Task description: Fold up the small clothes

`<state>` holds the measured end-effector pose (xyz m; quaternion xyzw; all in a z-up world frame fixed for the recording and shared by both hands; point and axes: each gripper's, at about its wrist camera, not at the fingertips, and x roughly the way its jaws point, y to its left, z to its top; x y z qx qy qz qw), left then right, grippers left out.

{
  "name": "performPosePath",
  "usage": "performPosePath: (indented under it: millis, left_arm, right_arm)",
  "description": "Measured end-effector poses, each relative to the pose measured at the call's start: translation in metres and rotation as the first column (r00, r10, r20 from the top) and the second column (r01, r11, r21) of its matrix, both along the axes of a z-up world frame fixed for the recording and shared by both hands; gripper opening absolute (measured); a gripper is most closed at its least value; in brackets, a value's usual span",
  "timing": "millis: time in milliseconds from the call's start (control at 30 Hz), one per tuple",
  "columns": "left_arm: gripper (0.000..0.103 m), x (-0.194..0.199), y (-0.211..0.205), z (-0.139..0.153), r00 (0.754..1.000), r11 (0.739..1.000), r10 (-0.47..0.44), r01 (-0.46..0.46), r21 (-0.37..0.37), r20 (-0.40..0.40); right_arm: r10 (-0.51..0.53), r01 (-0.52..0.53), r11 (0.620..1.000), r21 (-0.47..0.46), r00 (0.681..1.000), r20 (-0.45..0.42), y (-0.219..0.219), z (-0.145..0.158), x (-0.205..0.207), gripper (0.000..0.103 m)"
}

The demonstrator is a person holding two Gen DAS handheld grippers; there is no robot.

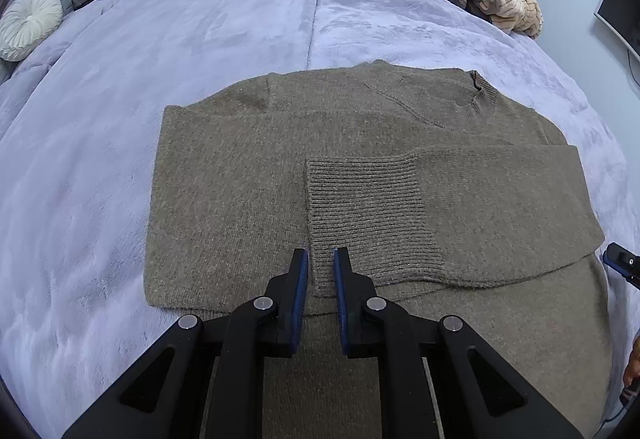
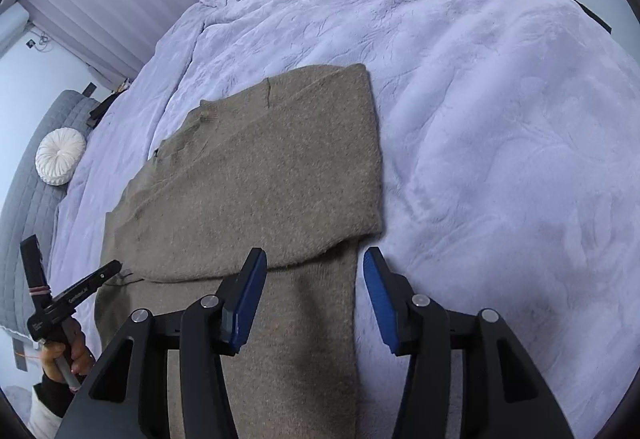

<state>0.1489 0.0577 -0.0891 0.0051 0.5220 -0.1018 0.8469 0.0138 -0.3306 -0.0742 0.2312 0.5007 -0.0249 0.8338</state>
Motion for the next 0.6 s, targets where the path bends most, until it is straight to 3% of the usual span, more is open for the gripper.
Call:
performPosePath:
  millis: [167,200,233,300,333,400,600]
  left_arm:
    - [0.015,-0.003,0.003,0.0,1.0,1.0,0.025,-0.025,0.009,-0.01]
    - [0.033,-0.004,0.004,0.0,0.999,0.999,0.032,-0.032,0.012,-0.014]
    - [0.072,-0.006,0.005,0.001,0.999,0.999,0.039,-0.039,0.012,-0.01]
    - [0.103,-0.015,0.007,0.009,0.997,0.998,0.056,-0.058,0.024,0.057]
    - [0.103,-0.021,0.006,0.014,0.994,0.997,0.059,-0.064,0.051,0.095]
    - [0.103,-0.026,0.005,0.015,0.995,0.996,0.037,-0.044,0.075,0.095]
    - [0.103,-0.054,0.018,0.016,0.997,0.997,0.032,-0.037,0.062,0.075]
  right_arm:
    - [0.017,-0.016,1.0,0.006,1.0,-0.009,0.015,-0.006,-0.008,0.064]
    - [0.017,-0.017,1.0,0.007,1.0,-0.011,0.017,-0.006,-0.01,0.067]
    - [0.017,-0.017,1.0,0.009,1.0,-0.011,0.019,-0.006,-0.012,0.069]
    - [0.018,-0.018,1.0,0.014,1.0,-0.008,0.022,-0.006,-0.016,0.071]
    - [0.018,-0.018,1.0,0.014,1.0,-0.007,0.024,-0.005,-0.018,0.071]
    - [0.018,-0.018,1.0,0.019,1.0,-0.002,0.026,-0.003,-0.022,0.072]
    - [0.01,-0.011,0.999,0.049,1.0,0.022,0.03,0.006,-0.039,0.075]
